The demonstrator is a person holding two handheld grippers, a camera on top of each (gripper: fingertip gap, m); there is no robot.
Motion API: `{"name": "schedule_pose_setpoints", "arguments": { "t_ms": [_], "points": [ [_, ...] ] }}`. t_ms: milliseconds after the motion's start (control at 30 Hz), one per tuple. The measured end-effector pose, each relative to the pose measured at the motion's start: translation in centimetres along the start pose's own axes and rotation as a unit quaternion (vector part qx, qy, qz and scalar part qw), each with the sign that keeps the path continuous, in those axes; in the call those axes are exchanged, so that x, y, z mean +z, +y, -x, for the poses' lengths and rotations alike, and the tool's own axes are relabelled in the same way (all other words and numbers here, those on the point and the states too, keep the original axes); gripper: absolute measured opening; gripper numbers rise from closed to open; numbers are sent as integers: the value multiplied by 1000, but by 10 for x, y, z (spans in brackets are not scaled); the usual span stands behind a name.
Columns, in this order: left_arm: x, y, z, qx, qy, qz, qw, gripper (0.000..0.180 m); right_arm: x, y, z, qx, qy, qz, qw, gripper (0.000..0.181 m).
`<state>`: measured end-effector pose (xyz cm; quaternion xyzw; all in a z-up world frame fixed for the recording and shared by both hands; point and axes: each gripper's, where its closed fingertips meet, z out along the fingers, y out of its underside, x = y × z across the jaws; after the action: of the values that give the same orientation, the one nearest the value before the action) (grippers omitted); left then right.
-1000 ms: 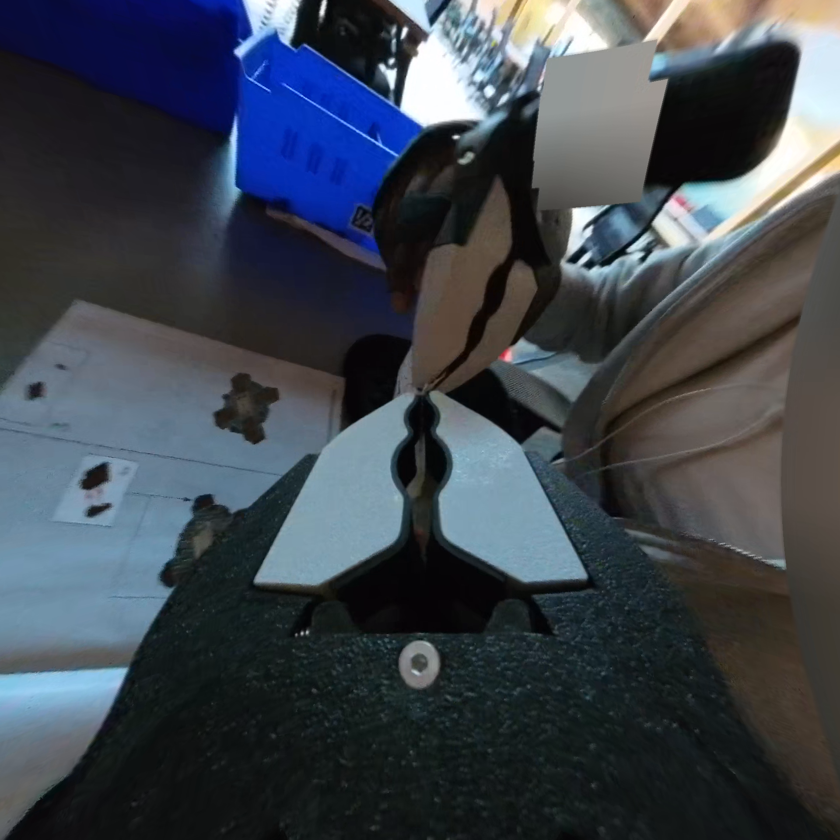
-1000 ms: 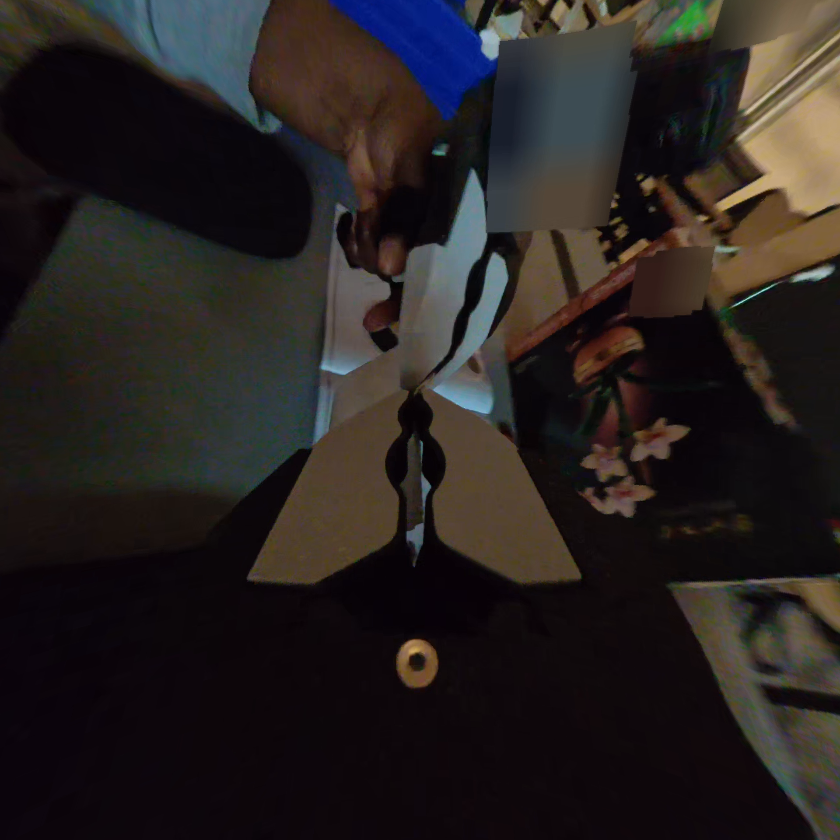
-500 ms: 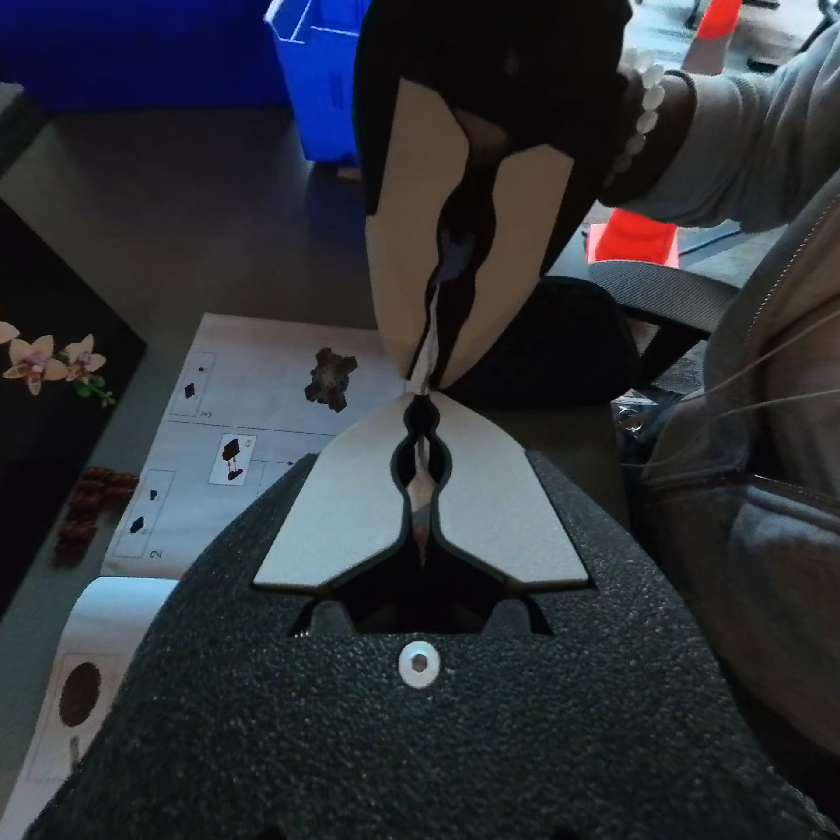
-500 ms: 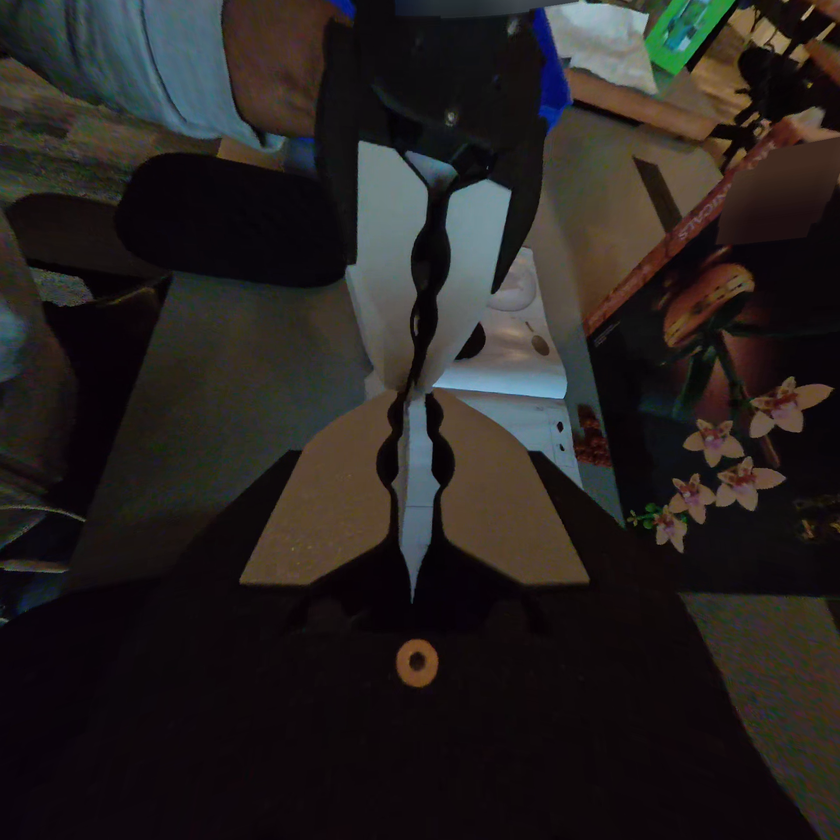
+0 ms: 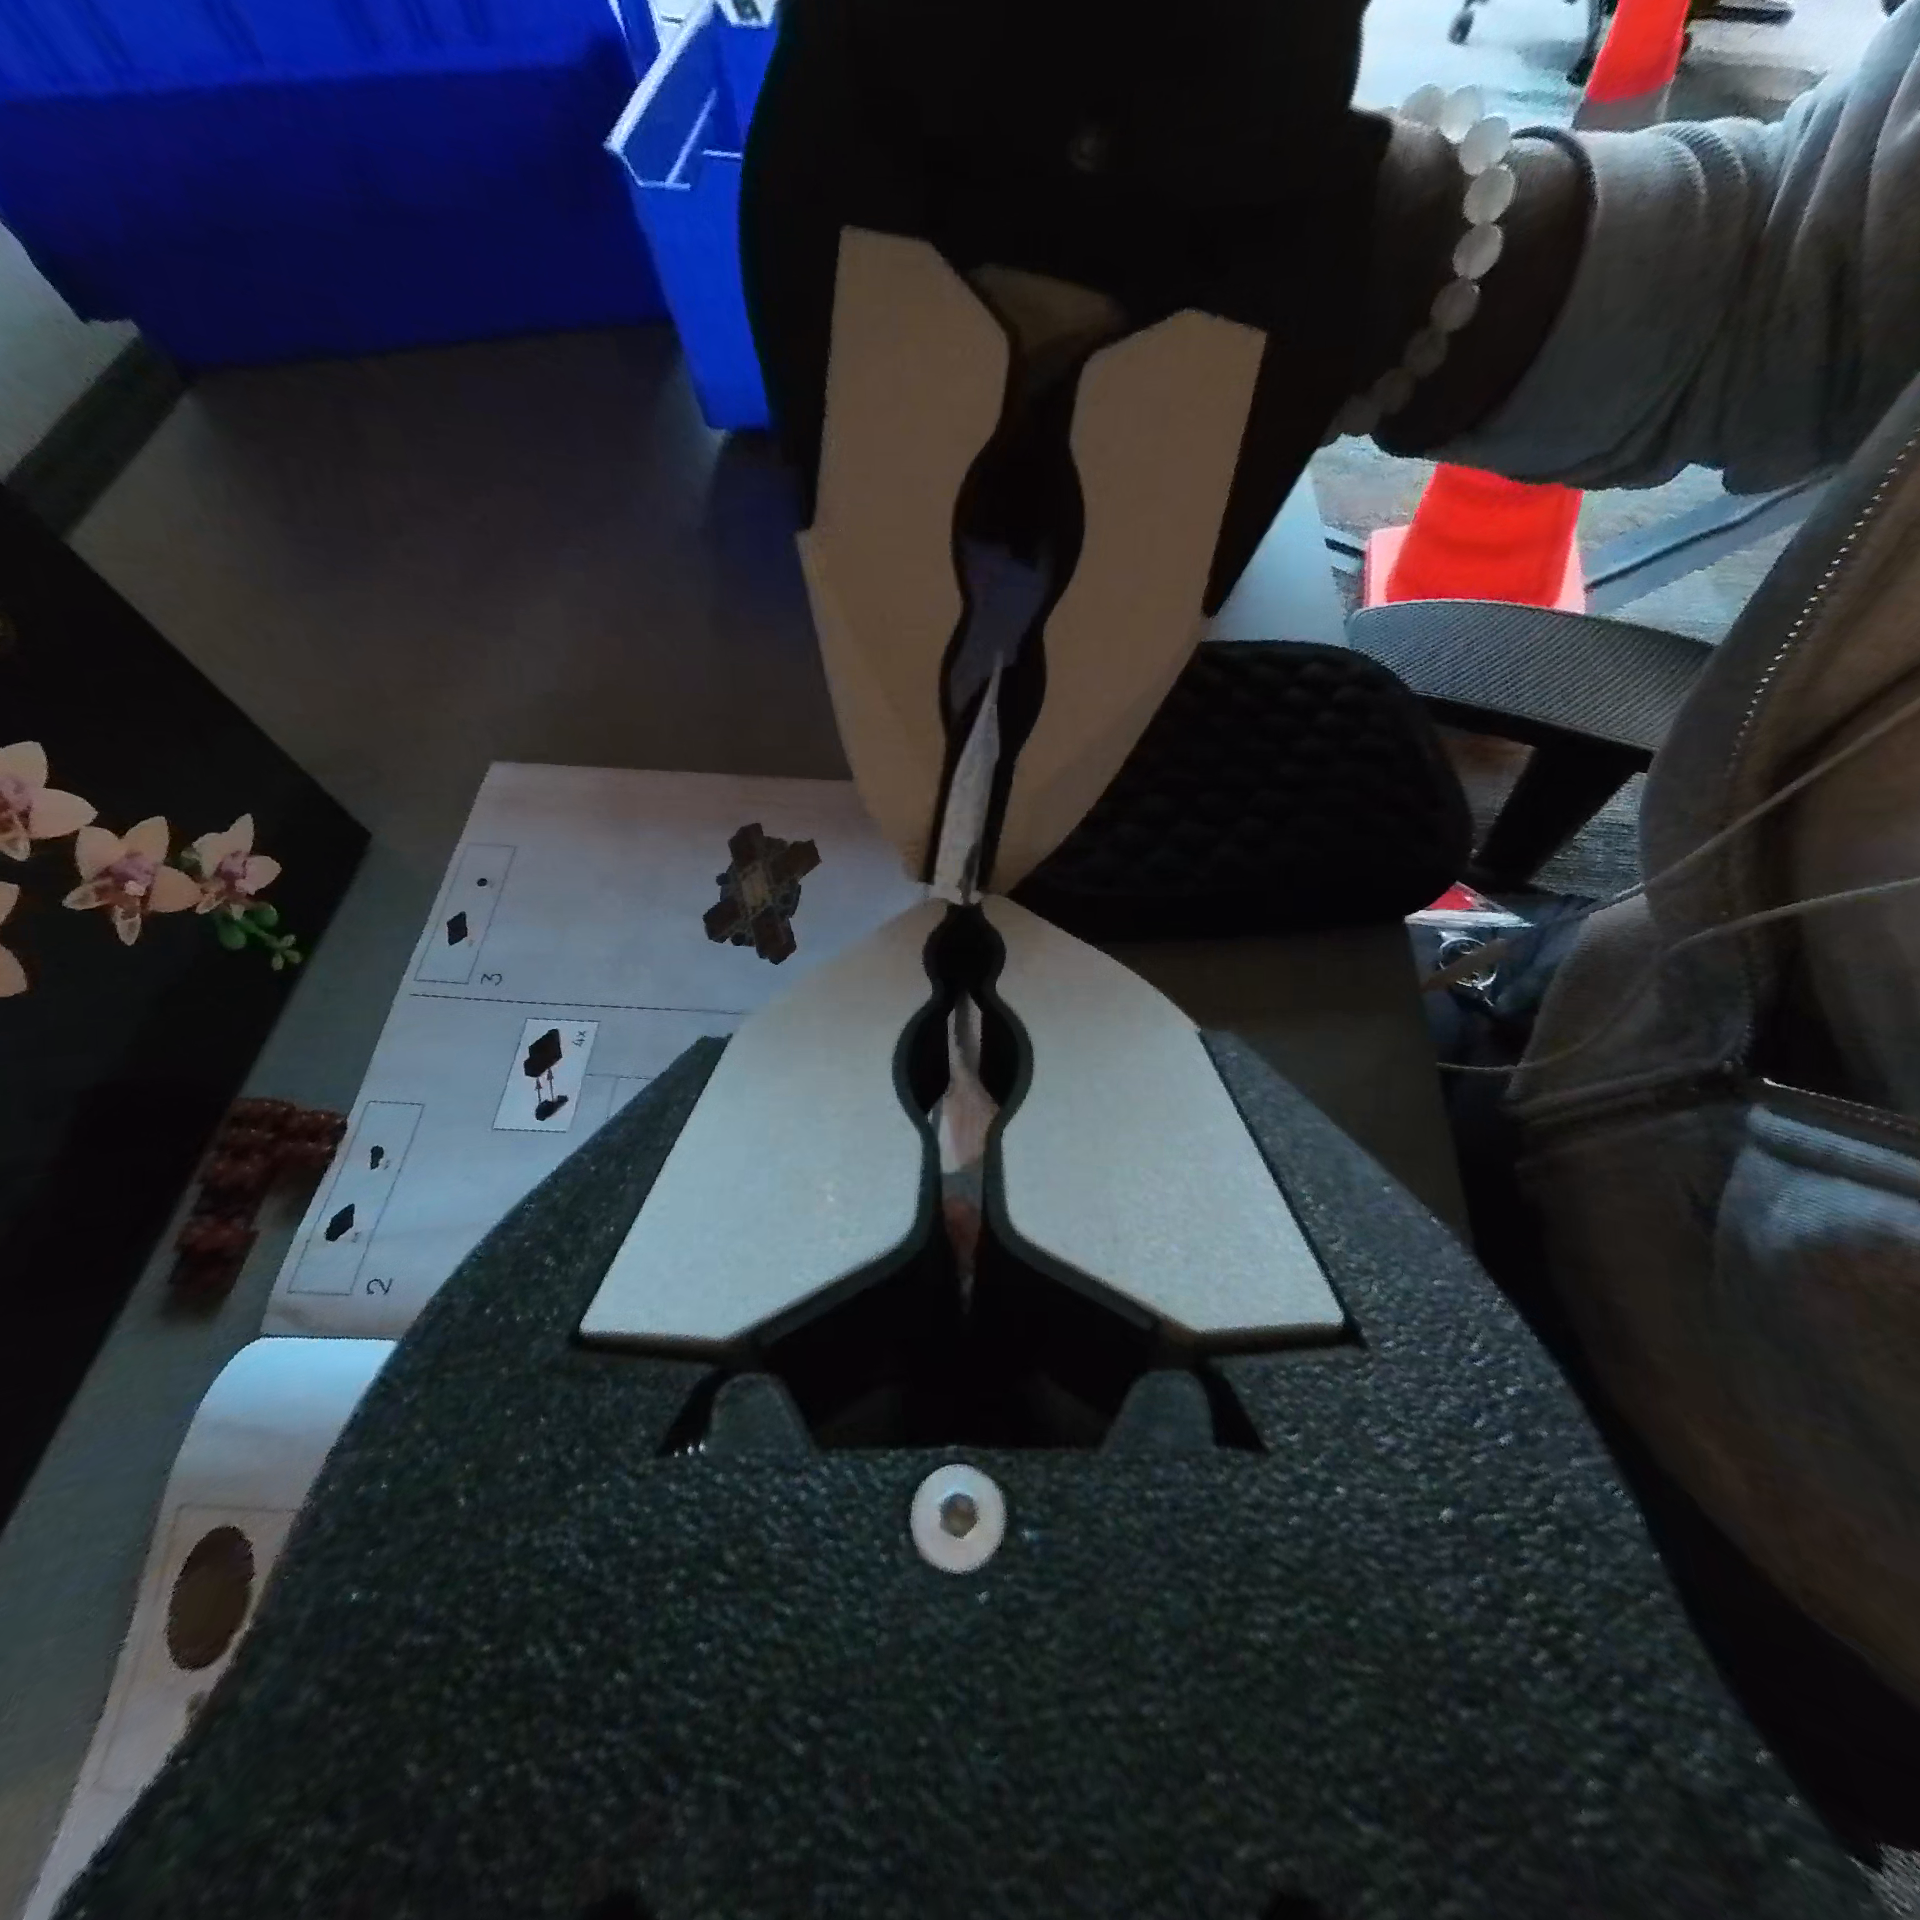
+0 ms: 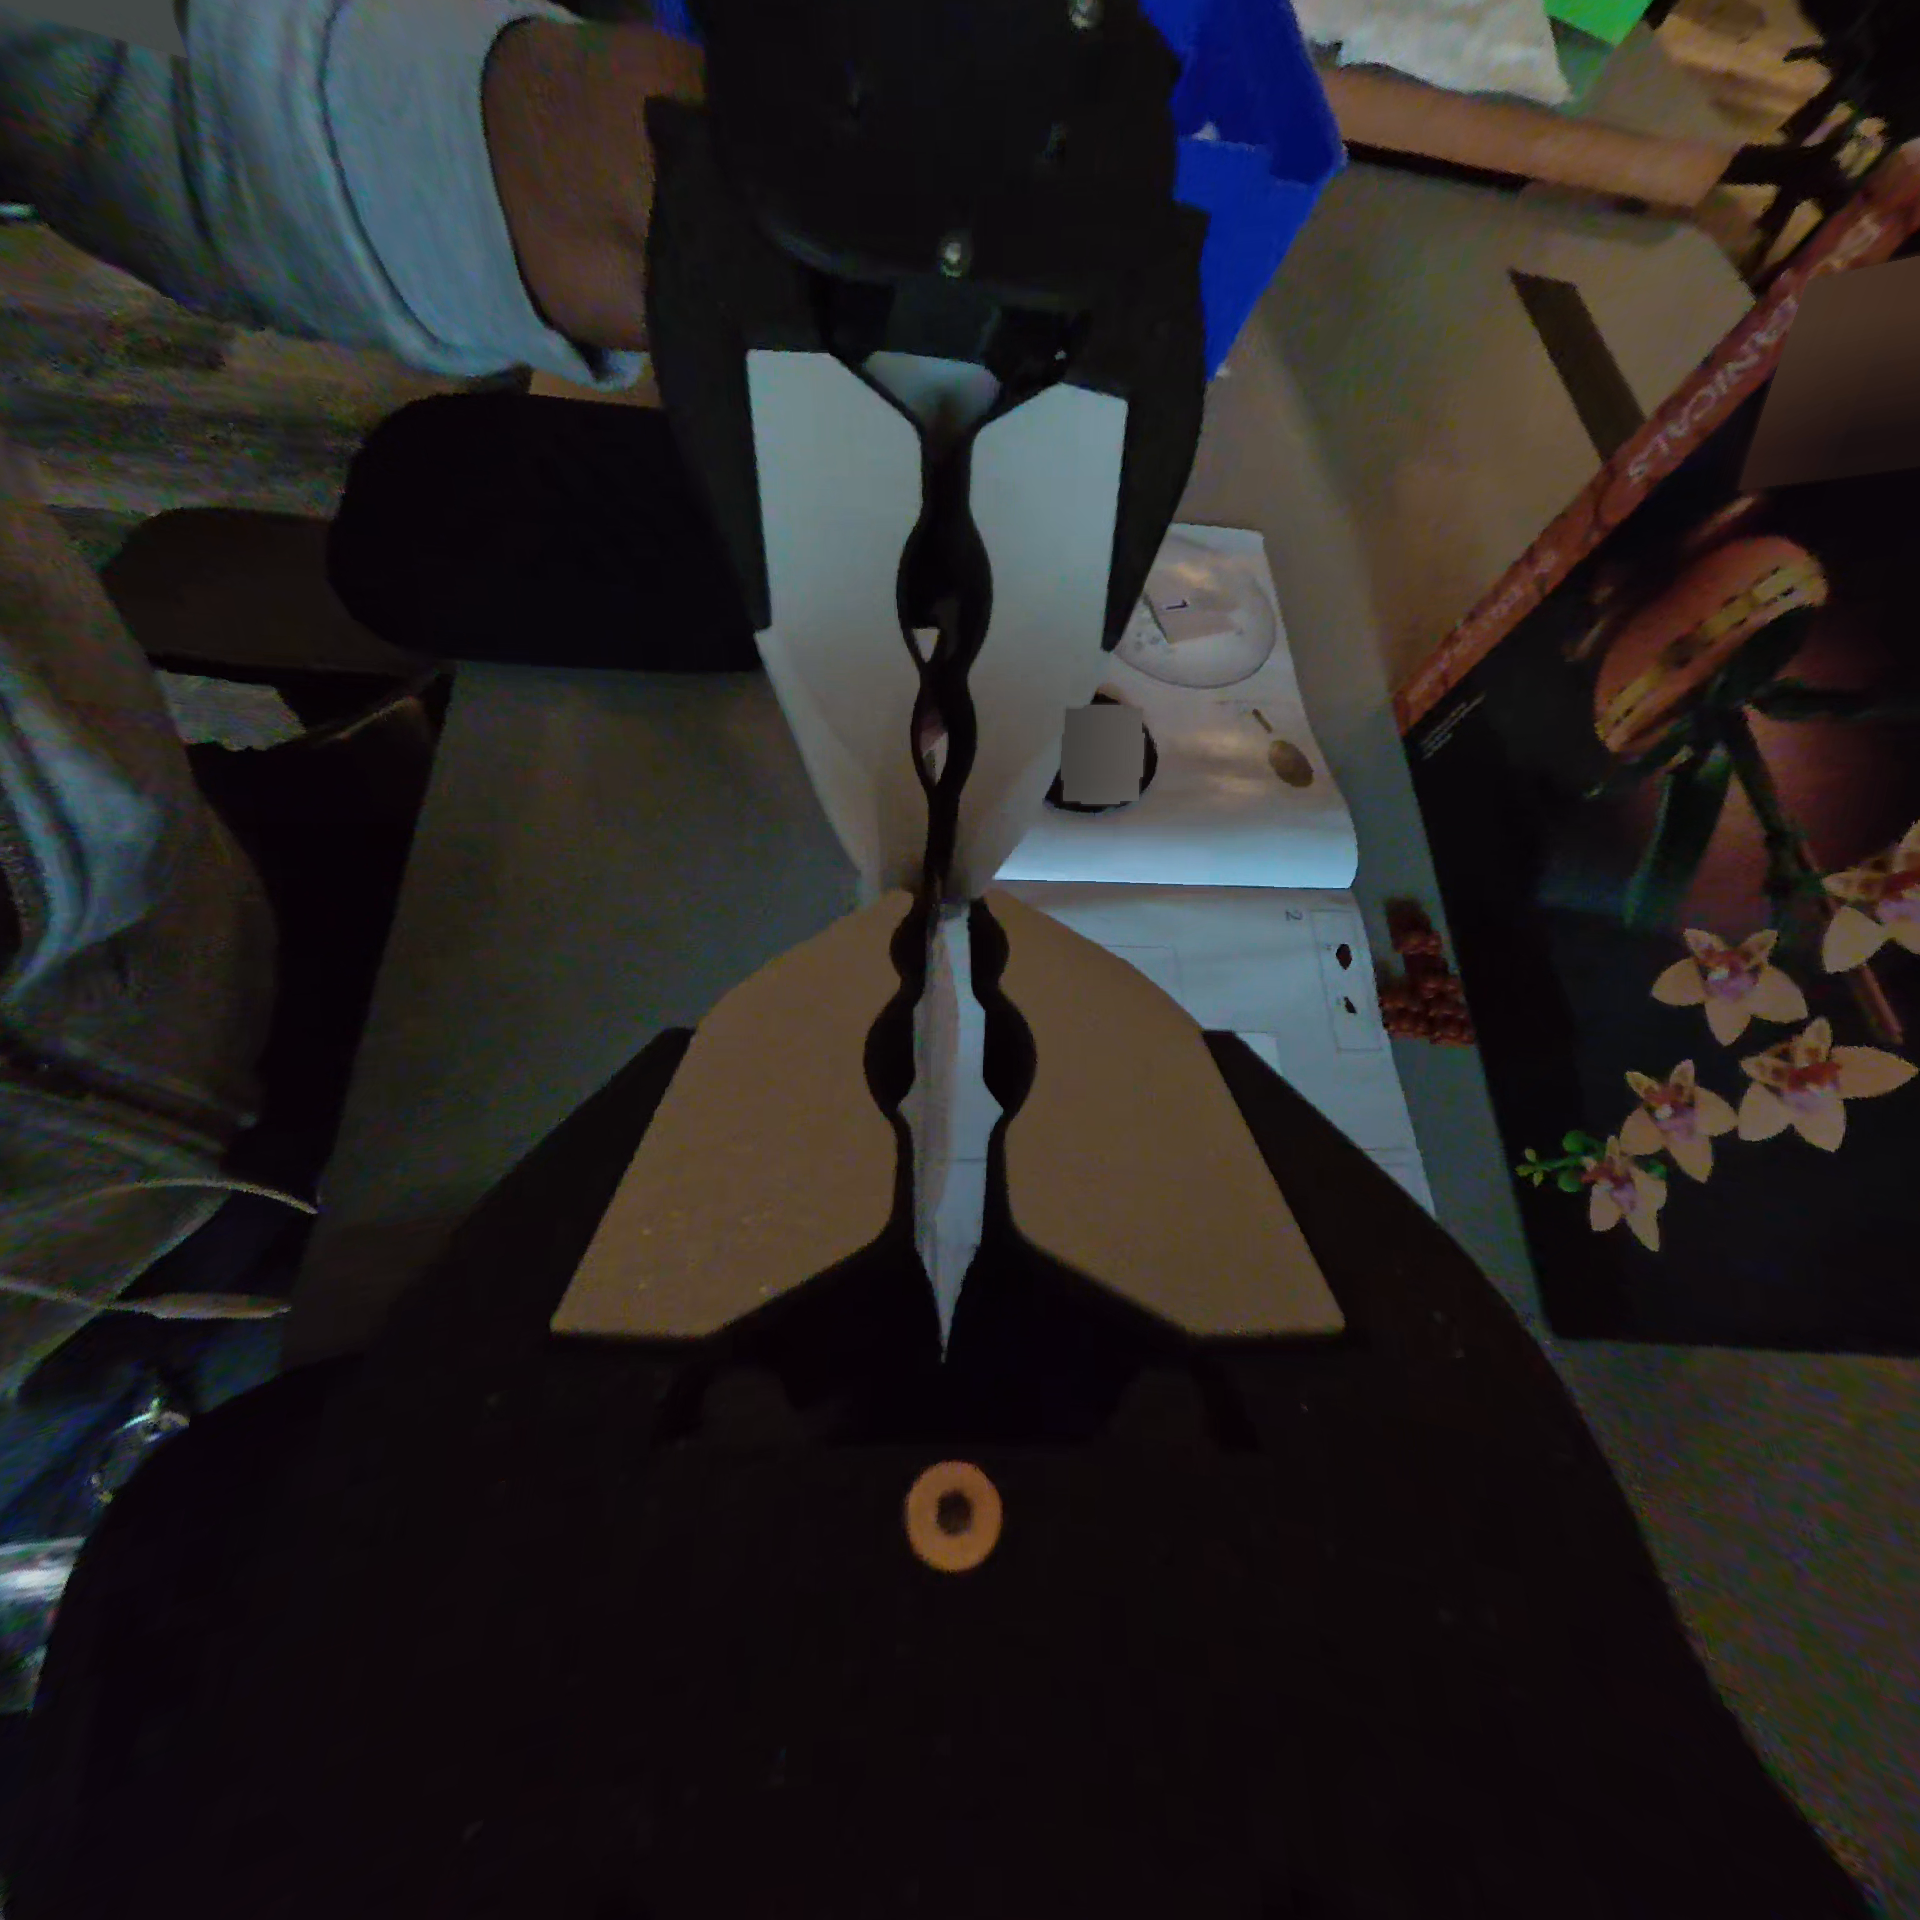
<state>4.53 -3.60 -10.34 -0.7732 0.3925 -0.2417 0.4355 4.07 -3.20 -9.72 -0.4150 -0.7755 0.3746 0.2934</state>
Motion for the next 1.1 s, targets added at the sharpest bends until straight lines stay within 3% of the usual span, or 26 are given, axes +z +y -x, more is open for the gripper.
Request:
{"name": "schedule_pose_setpoints", "arguments": {
  "t_ms": [200, 567, 1100],
  "points": [
    [0, -1, 2, 0, -5, -8, 1000, 0, 0, 0, 4, -3, -8, 7, 1000, 1],
    [-3, -12, 6, -9, -40, -111, 993, 0, -8, -6, -6, -63, 32, 29, 997, 0],
    [-1, -6, 5, 31, -40, -59, 997, 0, -5, 2, -8, -12, 9, 44, 999, 7]
  ]
}}
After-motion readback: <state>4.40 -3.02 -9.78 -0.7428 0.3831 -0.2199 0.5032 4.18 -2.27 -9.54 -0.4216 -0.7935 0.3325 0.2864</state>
